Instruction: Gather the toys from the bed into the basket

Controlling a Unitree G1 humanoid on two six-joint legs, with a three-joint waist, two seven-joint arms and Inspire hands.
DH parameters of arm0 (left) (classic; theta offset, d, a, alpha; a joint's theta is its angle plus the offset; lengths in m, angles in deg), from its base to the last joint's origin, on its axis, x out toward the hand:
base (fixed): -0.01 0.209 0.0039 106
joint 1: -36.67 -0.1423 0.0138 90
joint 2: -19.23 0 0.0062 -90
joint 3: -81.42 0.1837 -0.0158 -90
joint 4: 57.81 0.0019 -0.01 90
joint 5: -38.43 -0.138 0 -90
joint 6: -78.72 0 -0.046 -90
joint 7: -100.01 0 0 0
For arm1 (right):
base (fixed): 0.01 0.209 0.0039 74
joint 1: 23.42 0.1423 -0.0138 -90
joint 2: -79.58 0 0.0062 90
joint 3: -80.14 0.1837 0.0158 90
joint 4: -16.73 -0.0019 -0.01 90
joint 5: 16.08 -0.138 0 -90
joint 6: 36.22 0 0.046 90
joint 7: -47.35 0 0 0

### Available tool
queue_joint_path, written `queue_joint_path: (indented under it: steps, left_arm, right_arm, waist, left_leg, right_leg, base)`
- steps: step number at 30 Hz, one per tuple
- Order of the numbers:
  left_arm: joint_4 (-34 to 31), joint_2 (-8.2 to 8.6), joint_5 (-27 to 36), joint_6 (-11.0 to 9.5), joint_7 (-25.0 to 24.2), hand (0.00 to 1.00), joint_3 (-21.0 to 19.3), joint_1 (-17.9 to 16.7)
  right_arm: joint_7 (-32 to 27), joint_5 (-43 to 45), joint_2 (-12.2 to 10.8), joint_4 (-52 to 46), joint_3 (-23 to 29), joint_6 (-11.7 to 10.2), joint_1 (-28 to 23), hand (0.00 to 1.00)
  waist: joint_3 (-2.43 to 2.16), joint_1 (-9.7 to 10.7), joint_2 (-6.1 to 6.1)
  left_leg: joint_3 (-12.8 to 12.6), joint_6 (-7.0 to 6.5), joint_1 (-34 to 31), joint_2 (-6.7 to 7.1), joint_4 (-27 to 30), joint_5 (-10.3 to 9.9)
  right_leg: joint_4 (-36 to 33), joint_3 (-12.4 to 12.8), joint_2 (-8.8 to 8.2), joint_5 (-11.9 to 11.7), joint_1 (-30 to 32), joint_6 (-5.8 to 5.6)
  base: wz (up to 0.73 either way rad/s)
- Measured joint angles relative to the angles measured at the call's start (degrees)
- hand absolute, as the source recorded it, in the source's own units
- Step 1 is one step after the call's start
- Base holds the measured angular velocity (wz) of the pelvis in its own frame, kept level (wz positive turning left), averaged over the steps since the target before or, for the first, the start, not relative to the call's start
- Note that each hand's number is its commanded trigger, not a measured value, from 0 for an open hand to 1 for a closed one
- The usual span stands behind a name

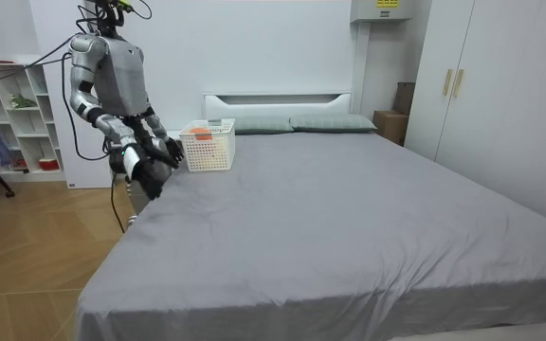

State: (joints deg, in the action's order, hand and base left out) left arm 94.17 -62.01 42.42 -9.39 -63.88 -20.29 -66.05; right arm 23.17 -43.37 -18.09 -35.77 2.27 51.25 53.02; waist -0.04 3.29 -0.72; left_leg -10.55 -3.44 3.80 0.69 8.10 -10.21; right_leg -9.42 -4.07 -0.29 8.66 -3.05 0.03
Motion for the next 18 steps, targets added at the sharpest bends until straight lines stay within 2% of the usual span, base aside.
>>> queue_joint_path:
  steps: [6,11,18]
  left_arm:
    - [1.26,0.50,0.59,-0.58,-0.24,0.00,0.12,0.02]
    - [2.23,1.34,0.96,-0.61,-0.61,0.00,0.10,0.39]
    - [2.40,1.39,0.41,-0.76,-0.80,0.00,-0.35,-0.02]
  right_arm:
    - [3.13,-6.60,-1.18,21.00,0.40,0.09,-2.39,0.00]
    - [7.08,-10.41,-2.60,26.63,0.33,0.27,-2.70,0.00]
    - [13.35,-10.41,-2.62,30.32,0.20,1.45,0.58,0.00]
  waist:
    - [-0.06,0.73,0.41]
    - [0.00,1.09,0.85]
    - [0.17,0.74,1.04]
  left_leg:
    - [0.29,-0.07,-0.60,0.17,0.17,-0.23]
    - [0.40,-0.08,-0.45,0.20,0.53,-0.25]
    - [0.51,-0.06,0.70,0.25,0.35,-0.25]
  right_leg:
    - [0.52,-0.69,-0.24,0.32,-0.10,0.11]
    - [0.60,-0.71,-0.26,0.44,0.01,0.18]
    - [0.70,-0.70,-0.24,0.51,-0.94,0.20]
  base:
    - [0.02]
    - [0.01]
    - [0.00]
